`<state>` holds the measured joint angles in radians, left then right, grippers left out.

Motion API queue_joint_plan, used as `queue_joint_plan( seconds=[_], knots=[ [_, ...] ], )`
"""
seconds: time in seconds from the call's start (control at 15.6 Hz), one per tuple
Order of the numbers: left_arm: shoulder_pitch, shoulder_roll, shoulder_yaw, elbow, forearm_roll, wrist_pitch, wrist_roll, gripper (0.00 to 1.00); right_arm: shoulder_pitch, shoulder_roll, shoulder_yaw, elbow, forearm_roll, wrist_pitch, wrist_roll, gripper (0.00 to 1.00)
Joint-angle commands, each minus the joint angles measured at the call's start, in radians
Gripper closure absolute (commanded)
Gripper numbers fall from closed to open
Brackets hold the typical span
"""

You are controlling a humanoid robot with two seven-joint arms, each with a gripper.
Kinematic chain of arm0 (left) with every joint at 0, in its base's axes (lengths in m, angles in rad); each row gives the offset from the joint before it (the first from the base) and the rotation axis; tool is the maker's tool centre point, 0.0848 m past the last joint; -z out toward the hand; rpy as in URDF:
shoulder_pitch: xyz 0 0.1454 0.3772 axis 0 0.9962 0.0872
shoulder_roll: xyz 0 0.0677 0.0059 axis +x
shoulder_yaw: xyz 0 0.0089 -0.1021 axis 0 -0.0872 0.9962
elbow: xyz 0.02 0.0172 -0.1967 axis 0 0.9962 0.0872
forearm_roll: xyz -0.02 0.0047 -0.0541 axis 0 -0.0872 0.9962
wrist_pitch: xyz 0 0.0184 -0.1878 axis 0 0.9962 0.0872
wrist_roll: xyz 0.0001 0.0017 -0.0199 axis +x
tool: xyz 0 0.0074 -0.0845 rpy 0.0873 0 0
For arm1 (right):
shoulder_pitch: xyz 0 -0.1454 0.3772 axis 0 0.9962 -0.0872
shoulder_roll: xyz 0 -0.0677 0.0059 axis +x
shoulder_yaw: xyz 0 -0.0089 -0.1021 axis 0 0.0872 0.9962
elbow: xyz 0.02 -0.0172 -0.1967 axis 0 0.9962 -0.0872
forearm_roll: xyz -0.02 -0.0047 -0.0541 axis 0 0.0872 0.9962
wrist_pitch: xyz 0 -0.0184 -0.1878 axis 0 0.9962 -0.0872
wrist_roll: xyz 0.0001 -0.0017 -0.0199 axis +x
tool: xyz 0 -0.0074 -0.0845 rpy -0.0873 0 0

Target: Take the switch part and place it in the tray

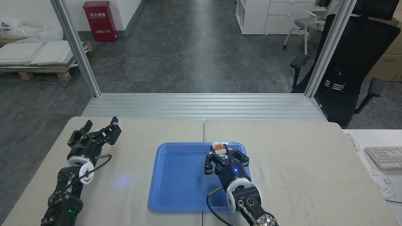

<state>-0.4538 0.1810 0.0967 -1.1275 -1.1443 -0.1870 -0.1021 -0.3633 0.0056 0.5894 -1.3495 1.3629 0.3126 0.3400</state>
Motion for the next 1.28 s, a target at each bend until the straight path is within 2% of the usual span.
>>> queue_joint_plan(
  seconds=[0.0,0.26,0.32,0.38,0.45,0.58,0.64,0.77,0.96,1.03,1.15,1.22],
  knots=[
    [0.0,0.0,0.0,0.0,0.0,0.0,-0.001,0.0,0.001,0.037,0.035,0.101,0.05,0.01,0.053,0.85],
    [0.0,0.0,0.0,0.0,0.0,0.0,-0.001,0.0,0.009,0.03,0.03,0.153,0.048,0.016,0.057,0.82],
    [0.0,0.0,0.0,0.0,0.0,0.0,-0.001,0.0,0.009,0.031,0.029,0.153,0.048,0.017,0.057,0.78],
    [0.001,0.0,0.0,0.0,0.0,0.0,-0.001,0.0,0.009,0.031,0.029,0.155,0.045,0.02,0.057,0.7],
    [0.0,0.0,0.0,0.0,0.0,0.0,-0.001,0.0,0.007,0.033,0.027,0.156,0.045,0.023,0.057,0.55],
    [0.001,0.0,0.0,0.0,0.0,-0.002,-0.001,0.0,0.004,0.034,0.017,0.156,0.036,0.025,0.057,0.14],
    [0.0,0.0,0.0,0.0,0.0,0.0,-0.001,0.0,0.001,0.033,0.015,0.156,0.032,0.025,0.051,0.03],
    [0.0,0.0,0.0,0.0,0.0,0.0,-0.001,0.0,-0.003,0.033,-0.009,0.145,-0.004,0.023,0.019,0.02],
    [0.0,0.0,0.0,0.0,0.0,0.0,-0.001,0.0,-0.044,0.022,-0.162,0.103,-0.015,-0.027,-0.155,0.02],
    [0.0,0.0,0.0,0.0,0.0,0.0,-0.001,0.0,-0.054,0.002,-0.216,0.101,-0.015,-0.082,-0.201,0.02],
    [0.0,0.0,0.0,0.0,0.0,0.0,-0.001,0.0,-0.057,-0.096,-0.378,0.101,-0.027,-0.223,-0.243,0.02],
    [0.0,0.0,0.0,0.0,0.0,0.0,-0.001,0.0,-0.059,-0.128,-0.446,0.101,-0.066,-0.307,-0.259,0.02]
  ],
)
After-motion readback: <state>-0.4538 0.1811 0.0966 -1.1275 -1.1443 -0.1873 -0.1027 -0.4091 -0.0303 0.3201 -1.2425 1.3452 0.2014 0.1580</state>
